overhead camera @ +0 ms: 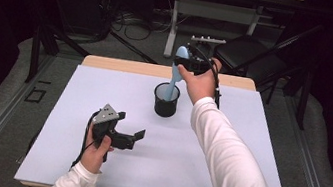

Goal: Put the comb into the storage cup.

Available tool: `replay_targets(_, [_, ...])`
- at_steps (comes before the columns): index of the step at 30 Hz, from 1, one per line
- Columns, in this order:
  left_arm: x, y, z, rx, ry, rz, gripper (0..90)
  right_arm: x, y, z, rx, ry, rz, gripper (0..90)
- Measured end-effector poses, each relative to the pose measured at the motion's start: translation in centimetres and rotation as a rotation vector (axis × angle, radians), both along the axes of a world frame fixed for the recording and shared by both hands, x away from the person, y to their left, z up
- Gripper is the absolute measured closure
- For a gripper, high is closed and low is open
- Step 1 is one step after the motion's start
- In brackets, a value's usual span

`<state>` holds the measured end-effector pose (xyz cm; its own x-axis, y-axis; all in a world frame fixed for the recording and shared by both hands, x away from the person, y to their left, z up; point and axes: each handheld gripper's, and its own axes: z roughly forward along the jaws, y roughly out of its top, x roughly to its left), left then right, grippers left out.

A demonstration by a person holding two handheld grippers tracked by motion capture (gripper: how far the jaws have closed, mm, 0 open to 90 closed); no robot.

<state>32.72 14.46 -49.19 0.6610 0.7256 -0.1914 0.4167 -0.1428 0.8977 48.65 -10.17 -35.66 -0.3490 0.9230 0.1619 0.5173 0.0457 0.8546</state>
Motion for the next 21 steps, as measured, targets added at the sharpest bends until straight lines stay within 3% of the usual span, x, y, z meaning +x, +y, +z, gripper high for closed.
replay_targets(21, [0.0, 0.0, 0.0, 0.000, 0.002, 0.003, 0.6, 0.2, 0.8, -1.7, -0.046, -0.007, 0.006, 48.3])
